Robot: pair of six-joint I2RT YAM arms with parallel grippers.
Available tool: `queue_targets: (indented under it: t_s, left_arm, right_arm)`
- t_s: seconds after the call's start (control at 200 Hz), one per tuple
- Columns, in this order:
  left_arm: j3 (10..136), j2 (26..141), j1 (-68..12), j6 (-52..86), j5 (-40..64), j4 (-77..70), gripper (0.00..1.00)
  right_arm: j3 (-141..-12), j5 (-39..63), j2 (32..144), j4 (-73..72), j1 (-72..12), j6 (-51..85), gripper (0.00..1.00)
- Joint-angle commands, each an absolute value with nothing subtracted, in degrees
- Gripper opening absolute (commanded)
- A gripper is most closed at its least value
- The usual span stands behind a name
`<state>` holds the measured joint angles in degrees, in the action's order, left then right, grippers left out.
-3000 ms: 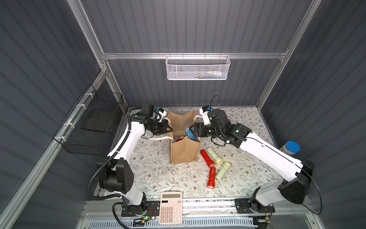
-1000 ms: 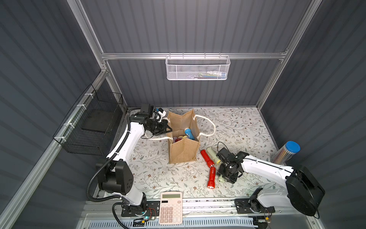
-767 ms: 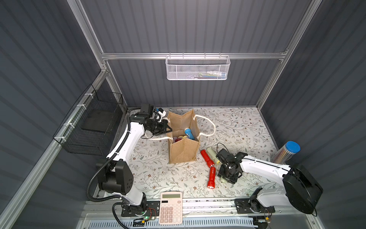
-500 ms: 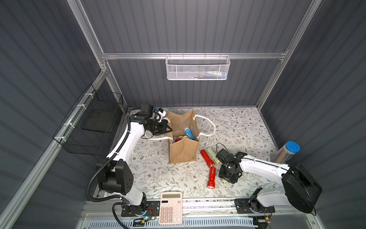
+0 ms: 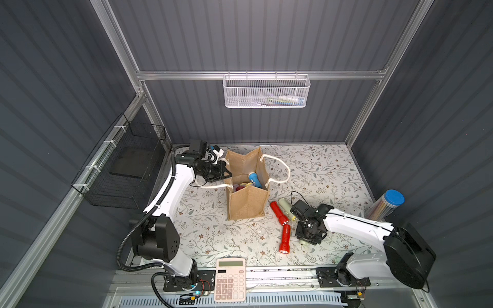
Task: Put the flashlights into the tote bags
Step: Pick up the flashlight from the center of the board, then place the flashlight in the canvas bag.
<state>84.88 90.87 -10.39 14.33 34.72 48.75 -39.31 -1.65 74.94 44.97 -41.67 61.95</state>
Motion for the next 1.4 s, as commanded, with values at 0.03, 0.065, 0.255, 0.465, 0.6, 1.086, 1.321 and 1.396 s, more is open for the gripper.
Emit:
queue_targets:
  t_s: [0.03, 0.065, 0.255, 0.465, 0.6, 1.086, 1.321, 1.396]
  left_arm:
    - [86.0, 89.7, -9.9, 14.6, 36.1, 46.8, 0.00]
    - [86.0, 89.6, -9.9, 14.6, 36.3, 46.8, 0.00]
    - [86.1, 89.3, -9.9, 14.2, 36.5, 46.9, 0.00]
    - [86.3, 89.4, -9.9, 14.3, 36.6, 46.9, 0.00]
    - [86.6, 89.4, -9.9, 14.2, 36.7, 47.1, 0.00]
    - [86.6, 88.9, -9.9, 14.2, 37.1, 47.2, 0.00]
    - [86.8, 88.9, -9.9, 14.0, 36.8, 47.4, 0.00]
    - [86.8, 88.9, -9.9, 13.7, 36.6, 47.5, 0.00]
  right_arm:
    - [-45.5, -10.5, 67.9, 50.0, -42.0, 60.4, 0.14]
    - [-47.1, -12.2, 66.6, 51.2, -42.0, 60.1, 0.14]
    - [-58.3, -20.1, 62.4, 56.9, -41.8, 54.6, 0.15]
    - [-72.6, -25.5, 63.7, 59.5, -41.5, 46.6, 0.16]
    - [-78.3, -24.4, 66.6, 53.5, -41.5, 41.0, 0.17]
    - [-94.2, -4.6, 82.6, 33.6, -41.5, 33.4, 0.17]
    - [-99.8, 7.7, 91.0, 30.4, -41.7, 30.6, 0.18]
    - [-101.4, 10.0, 94.3, 30.8, -41.7, 30.8, 0.18]
